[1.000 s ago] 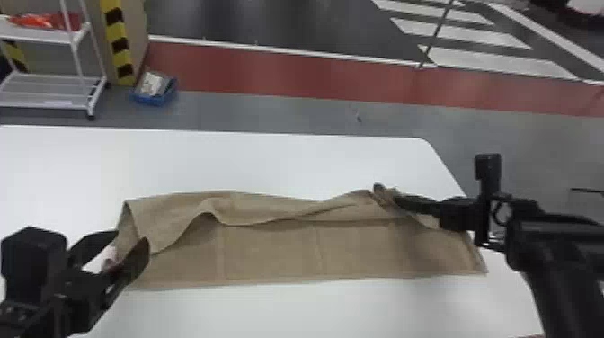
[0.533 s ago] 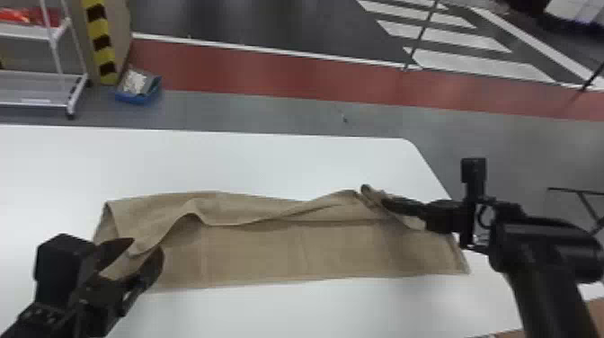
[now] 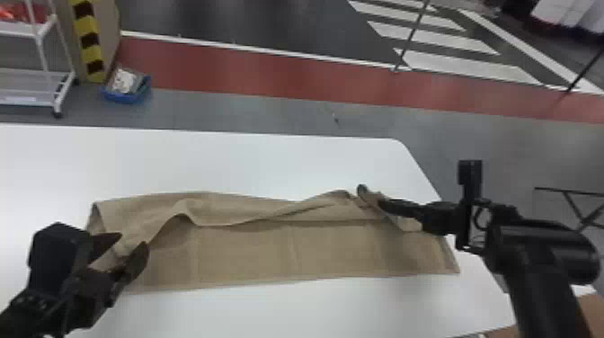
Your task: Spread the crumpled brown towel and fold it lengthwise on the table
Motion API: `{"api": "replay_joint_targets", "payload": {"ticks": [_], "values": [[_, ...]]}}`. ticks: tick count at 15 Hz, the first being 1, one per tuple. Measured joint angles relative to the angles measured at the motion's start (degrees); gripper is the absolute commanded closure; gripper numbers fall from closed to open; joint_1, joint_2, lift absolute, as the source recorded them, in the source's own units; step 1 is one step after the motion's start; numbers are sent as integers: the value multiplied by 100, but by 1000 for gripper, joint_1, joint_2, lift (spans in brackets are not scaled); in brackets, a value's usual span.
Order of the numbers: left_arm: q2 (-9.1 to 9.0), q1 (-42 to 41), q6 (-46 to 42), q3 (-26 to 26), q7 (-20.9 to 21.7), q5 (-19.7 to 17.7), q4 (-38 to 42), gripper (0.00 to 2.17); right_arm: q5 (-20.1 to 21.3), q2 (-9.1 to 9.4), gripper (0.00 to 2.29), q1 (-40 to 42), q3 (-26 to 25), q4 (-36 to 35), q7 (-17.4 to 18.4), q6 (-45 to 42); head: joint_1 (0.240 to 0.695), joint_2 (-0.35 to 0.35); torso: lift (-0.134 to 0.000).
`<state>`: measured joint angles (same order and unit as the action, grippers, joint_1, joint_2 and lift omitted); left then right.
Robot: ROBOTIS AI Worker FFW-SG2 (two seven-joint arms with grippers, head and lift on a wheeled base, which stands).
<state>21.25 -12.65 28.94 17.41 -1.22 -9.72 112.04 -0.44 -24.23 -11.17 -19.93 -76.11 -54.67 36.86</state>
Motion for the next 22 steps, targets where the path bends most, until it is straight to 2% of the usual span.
{"api": "replay_joint_targets", "payload": {"ticks": [8, 9, 10, 16, 22], "values": [[9, 36, 318, -64, 17, 49, -100, 728, -19, -57, 1214, -33, -10, 0, -20, -30, 695, -298, -123], [6, 44, 318, -68, 17, 54, -116, 856, -23, -57, 1214, -34, -10, 0, -25, -46, 695, -297, -123], [5, 57, 337, -71, 17, 57, -124, 1163, -26, -57, 1214, -35, -9, 1, -23, -64, 695, -295, -123], [6, 60, 546, -81, 12, 40, -49, 1180, -35, -62, 1214, -37, -39, 9, -32, -102, 695, -295, -123], [31, -84, 645, -218, -27, 4, 492, 1177, -36, -100, 1214, -10, -56, 10, -42, -127, 695, -304, -123]]}}
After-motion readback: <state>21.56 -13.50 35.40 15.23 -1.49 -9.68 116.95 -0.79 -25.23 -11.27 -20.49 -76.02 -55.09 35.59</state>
